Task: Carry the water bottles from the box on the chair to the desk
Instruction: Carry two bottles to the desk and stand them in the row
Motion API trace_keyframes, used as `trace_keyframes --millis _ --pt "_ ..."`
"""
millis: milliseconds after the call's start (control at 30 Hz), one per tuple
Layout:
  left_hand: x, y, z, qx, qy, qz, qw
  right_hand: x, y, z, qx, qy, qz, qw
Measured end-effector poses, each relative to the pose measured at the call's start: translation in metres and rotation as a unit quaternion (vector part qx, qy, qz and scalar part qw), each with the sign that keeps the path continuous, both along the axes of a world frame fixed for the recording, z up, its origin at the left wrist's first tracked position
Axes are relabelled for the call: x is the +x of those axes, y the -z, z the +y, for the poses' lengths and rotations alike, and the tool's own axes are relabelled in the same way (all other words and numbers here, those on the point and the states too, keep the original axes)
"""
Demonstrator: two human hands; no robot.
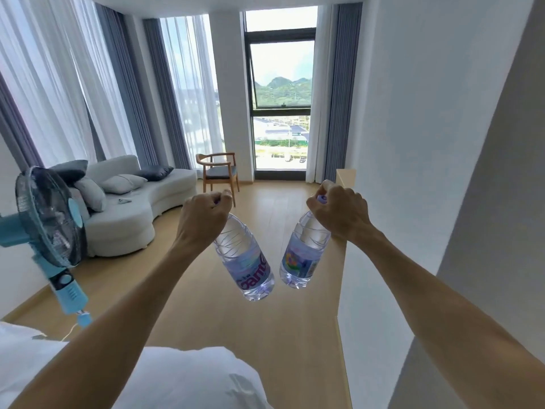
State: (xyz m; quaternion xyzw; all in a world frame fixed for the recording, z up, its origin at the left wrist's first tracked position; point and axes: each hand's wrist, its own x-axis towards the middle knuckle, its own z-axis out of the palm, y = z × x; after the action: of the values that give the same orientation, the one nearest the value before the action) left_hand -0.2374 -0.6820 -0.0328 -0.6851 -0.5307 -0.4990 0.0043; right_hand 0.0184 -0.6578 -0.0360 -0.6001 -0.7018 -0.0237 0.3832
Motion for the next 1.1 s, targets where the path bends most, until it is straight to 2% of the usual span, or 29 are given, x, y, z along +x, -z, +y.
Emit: trace_keyframes --millis 467,767,1100 --pt "0.011 0.006 0.256 -0.005 -0.072 -0.007 0.997 0.014 0.022 0.273 -0.025 0.016 0.024 0.999" --pt "0.008 0.014 0.468 0.005 -0.027 -0.018 0.999 0.016 0.023 0.466 -0.050 -0.004 -0.009 0.999" --pt "0.038 0.008 0.689 0.014 0.023 -0.010 1.000 0.047 0.015 0.651 -0.046 0.051 0.011 0.998"
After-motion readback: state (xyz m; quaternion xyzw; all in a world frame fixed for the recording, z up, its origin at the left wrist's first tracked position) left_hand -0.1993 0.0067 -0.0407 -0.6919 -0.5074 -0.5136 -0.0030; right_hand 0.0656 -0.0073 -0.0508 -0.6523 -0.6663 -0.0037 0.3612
